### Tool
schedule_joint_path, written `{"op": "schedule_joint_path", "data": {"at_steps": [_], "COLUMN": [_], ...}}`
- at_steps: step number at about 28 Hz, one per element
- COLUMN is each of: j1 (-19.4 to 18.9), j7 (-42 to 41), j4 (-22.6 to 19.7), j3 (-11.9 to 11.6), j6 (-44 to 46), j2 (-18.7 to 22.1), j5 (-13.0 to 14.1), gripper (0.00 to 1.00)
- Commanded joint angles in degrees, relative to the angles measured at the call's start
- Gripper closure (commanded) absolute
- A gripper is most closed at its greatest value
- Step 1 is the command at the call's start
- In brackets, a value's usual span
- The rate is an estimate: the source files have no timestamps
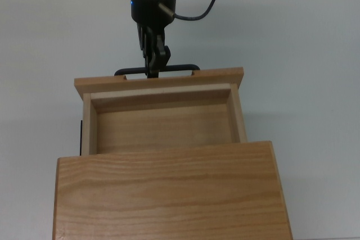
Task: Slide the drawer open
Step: 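Pull the handle outward, sliding the upper drawer out of the cabinet, then open the gripper, release the handle and lift away from the drawer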
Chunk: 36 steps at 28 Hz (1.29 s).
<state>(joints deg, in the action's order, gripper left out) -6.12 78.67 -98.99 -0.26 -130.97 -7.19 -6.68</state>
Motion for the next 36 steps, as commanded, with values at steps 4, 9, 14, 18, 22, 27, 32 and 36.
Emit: {"op": "schedule_joint_path", "data": {"at_steps": [4,9,14,18,22,27,32,36], "j1": [-0.92,-1.0,-1.0,-1.09,-1.18,-1.79,-1.88,-1.97], "j7": [-1.33,-1.24,-1.07,-1.07,-1.07,-1.24,-1.15,-1.24], "j4": [-10.25,-12.46,-14.65,-17.38,-18.96,-20.46,-20.9,-20.9], "j3": [-0.36,-0.36,-0.27,-0.27,-0.27,-0.27,-0.27,-0.27], "j6": [0.63,0.63,0.71,1.68,3.61,5.55,6.51,8.09], "j2": [7.53,9.65,11.84,14.39,16.59,18.53,19.84,20.29], "j5": [-0.7,-0.7,-0.7,-0.7,-0.61,-0.61,-0.44,-0.17], "gripper": [1.0,1.0,1.0,1.0,1.0,1.0,1.0,1.0]}}
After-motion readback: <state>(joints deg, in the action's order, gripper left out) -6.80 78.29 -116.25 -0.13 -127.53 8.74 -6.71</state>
